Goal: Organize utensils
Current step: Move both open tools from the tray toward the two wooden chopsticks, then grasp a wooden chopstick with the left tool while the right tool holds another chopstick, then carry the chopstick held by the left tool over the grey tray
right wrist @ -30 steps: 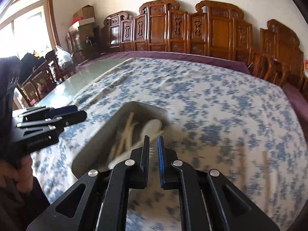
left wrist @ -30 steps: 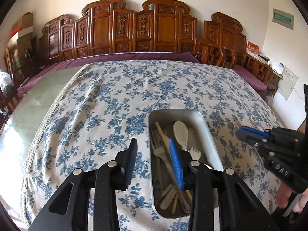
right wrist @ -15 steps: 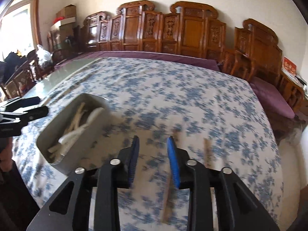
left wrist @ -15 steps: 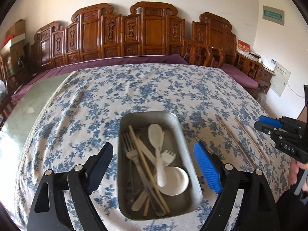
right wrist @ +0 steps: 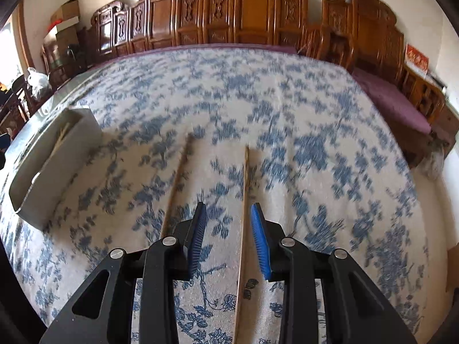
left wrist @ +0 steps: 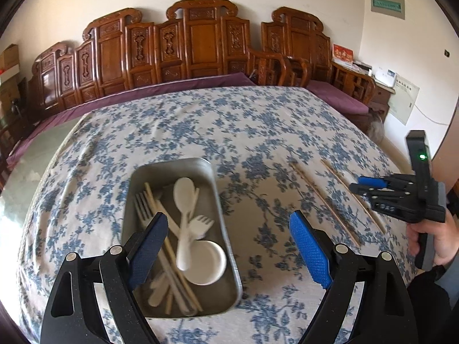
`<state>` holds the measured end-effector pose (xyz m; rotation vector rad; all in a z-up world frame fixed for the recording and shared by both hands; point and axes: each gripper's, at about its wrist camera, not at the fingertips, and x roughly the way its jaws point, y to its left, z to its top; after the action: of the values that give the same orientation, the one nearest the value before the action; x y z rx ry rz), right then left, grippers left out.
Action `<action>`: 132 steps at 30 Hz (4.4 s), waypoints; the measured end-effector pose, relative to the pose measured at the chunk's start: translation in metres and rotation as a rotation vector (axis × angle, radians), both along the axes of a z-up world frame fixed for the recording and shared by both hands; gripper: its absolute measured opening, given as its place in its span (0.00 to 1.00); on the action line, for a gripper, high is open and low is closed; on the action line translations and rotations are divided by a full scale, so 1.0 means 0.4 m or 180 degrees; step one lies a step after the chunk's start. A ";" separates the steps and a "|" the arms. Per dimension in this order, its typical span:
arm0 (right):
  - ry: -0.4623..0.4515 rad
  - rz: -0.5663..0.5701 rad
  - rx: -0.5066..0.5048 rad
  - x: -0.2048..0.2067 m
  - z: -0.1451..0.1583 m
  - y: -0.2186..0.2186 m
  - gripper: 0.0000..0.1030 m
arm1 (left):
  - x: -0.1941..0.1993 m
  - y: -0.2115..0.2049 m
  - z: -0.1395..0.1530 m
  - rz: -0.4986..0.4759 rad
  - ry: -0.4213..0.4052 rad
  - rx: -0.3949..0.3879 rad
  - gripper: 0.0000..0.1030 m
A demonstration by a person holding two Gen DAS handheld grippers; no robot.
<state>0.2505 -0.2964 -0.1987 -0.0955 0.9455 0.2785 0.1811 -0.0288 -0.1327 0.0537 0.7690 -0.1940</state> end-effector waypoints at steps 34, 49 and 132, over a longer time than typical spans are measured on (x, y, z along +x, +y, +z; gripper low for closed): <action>0.0089 -0.0177 0.0206 0.026 -0.010 -0.089 0.06 | 0.122 -0.333 -0.170 -0.0496 0.0613 0.0138 0.81; 0.0043 -0.0211 0.0224 0.027 -0.004 -0.094 0.06 | 0.165 -0.408 -0.231 -0.0568 0.0697 0.0266 0.35; -0.0313 0.0781 0.0391 -0.110 0.112 0.312 0.06 | 0.084 0.180 -0.137 0.0189 0.0701 0.0143 0.04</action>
<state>0.2064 -0.1718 -0.1538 -0.1113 0.8173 0.5530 0.2146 0.0432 -0.1874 0.0524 0.9933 -0.1275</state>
